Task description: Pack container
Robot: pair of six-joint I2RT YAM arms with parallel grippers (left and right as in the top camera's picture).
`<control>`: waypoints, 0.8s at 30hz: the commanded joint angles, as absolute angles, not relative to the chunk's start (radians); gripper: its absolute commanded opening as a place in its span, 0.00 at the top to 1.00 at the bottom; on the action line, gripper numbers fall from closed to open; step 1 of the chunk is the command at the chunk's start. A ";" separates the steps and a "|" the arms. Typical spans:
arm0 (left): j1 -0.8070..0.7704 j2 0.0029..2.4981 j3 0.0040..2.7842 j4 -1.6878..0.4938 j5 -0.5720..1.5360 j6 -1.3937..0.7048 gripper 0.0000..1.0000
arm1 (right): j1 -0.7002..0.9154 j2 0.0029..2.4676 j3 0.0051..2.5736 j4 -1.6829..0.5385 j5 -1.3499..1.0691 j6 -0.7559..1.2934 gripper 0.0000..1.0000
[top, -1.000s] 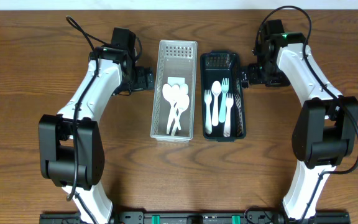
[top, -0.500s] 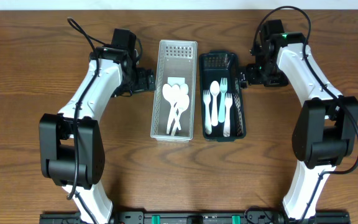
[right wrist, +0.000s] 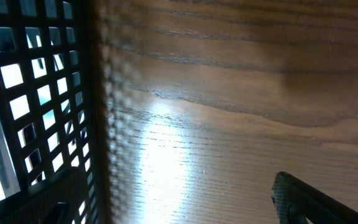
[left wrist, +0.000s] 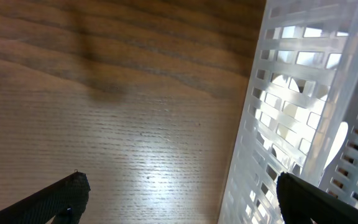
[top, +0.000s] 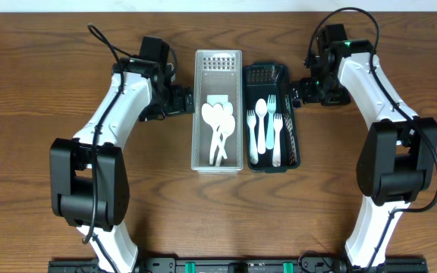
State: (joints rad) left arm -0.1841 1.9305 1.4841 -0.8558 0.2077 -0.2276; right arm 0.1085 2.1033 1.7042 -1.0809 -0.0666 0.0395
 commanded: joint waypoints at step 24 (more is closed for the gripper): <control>-0.098 1.941 1.486 -0.860 0.029 -0.210 0.02 | 0.091 2.113 1.705 -1.053 -0.049 0.087 0.01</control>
